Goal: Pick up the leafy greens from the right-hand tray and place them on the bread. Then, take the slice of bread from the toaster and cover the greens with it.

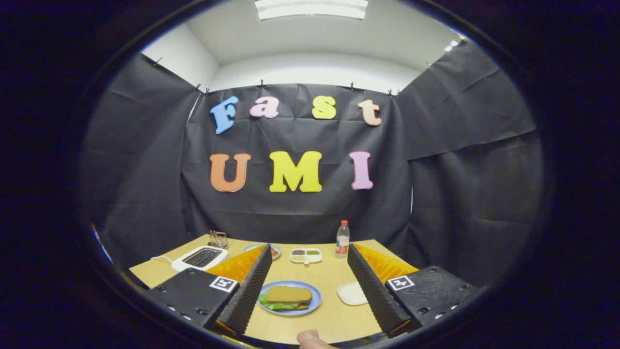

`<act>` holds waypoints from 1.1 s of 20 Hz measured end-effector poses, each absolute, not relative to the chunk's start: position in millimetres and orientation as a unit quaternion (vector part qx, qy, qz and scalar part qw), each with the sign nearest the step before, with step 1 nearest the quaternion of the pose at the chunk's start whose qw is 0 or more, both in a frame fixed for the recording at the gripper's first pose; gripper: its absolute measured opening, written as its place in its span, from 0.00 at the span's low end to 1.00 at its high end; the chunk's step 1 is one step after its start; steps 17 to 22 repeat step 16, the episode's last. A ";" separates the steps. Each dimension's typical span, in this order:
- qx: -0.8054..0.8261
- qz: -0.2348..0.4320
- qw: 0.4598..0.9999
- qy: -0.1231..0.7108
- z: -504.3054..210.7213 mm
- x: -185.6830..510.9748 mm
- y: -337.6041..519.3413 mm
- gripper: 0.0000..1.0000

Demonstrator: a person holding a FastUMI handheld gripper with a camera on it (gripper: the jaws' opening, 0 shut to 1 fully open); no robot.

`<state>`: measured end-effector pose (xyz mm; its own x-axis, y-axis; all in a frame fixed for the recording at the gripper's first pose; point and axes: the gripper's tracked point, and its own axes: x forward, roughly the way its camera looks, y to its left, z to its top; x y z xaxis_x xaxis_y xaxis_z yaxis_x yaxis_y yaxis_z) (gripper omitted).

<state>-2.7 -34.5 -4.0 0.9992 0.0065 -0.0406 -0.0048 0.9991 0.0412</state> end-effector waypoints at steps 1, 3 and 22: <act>0.020 0.006 1.000 0.020 -3.3 -3.4 -31.8 0.96; 0.020 0.011 0.999 0.025 -6.3 -4.0 -29.0 0.96; 0.015 0.026 0.999 0.023 -6.8 -9.2 -23.0 0.96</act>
